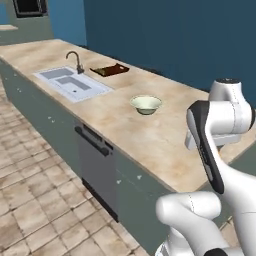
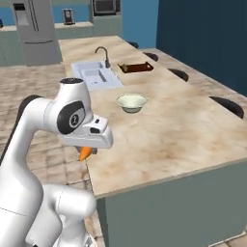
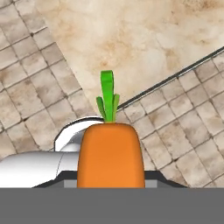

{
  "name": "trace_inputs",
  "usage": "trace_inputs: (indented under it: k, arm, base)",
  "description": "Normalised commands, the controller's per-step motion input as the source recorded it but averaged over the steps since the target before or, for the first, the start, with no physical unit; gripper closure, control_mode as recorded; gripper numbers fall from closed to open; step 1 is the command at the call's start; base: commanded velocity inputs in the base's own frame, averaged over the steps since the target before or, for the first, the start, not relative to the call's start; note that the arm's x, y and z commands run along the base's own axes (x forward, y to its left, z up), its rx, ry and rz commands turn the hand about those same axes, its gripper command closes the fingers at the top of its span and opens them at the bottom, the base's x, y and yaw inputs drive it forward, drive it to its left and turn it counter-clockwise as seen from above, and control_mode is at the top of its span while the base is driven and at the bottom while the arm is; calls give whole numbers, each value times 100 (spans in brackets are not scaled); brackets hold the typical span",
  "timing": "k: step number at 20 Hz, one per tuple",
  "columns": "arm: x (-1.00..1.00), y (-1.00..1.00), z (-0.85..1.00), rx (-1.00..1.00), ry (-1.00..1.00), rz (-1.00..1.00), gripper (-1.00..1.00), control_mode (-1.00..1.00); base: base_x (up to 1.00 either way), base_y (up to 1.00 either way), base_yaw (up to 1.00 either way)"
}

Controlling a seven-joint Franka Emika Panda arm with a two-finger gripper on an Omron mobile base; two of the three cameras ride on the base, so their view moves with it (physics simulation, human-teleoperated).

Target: Place the two vegetables and bowl onto the tray for setting up a vegetable dip station.

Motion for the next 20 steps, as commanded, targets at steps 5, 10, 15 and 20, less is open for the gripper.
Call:
trace_inputs:
  k: [5, 10, 15, 20]
  arm:
    - [0, 0, 0, 0, 0, 0, 100, 100]
    - [0, 0, 0, 0, 0, 0, 100, 100]
    - [0, 0, 0, 0, 0, 0, 100, 100]
    - [0, 0, 0, 0, 0, 0, 100, 100]
  base:
    - [-7, -100, 43]
    - [-1, -100, 44]
    - [-5, -100, 44]
    - [-28, -100, 39]
